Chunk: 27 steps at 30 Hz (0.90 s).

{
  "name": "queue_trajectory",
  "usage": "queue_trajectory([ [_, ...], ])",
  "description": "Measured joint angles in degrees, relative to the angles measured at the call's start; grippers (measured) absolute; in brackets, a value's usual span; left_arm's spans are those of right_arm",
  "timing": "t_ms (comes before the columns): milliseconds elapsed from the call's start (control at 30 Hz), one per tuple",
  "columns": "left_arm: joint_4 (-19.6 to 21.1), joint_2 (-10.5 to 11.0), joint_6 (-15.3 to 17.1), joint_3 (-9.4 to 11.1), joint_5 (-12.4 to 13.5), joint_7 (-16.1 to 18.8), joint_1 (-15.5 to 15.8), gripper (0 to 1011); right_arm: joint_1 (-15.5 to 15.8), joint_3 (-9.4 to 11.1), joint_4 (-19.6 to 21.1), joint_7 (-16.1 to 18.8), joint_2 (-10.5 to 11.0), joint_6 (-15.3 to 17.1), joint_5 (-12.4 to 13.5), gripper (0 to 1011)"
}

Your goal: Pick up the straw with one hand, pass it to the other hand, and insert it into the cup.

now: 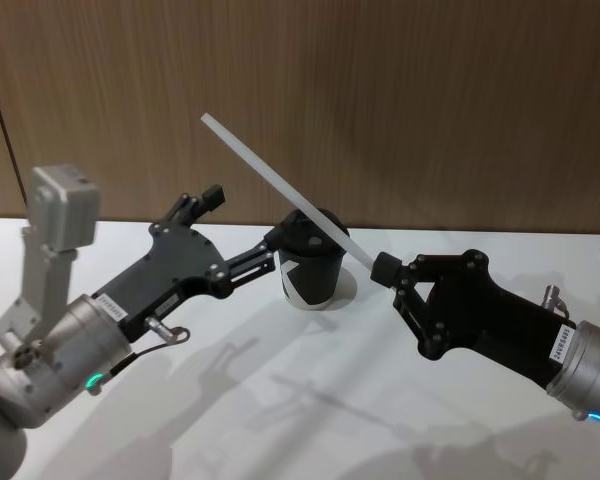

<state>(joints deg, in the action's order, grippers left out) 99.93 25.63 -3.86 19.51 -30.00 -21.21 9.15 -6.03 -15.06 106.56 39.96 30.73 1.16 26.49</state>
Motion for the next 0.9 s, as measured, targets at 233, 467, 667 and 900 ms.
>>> queue_trajectory([
  [233, 1.8, 2.37, -0.84, -2.02, -4.3, -4.15, -2.08, 1003, 0.0, 0.0, 0.0, 0.0, 0.0, -0.01, 0.0, 2],
  [467, 2.45, 3.7, -1.43, -3.02, -7.1, -6.87, -3.0, 1003, 0.0, 0.0, -0.01, 0.0, 0.0, -0.01, 0.0, 2],
  [667, 2.51, 4.3, -2.23, -3.61, -9.82, -9.38, -3.26, 1003, 0.0, 0.01, -0.01, 0.0, 0.0, -0.01, 0.0, 2],
  [900, 1.46, 3.92, -3.16, -3.62, -12.26, -11.49, -2.35, 1003, 0.0, 0.01, -0.01, 0.0, 0.0, -0.01, -0.01, 2],
])
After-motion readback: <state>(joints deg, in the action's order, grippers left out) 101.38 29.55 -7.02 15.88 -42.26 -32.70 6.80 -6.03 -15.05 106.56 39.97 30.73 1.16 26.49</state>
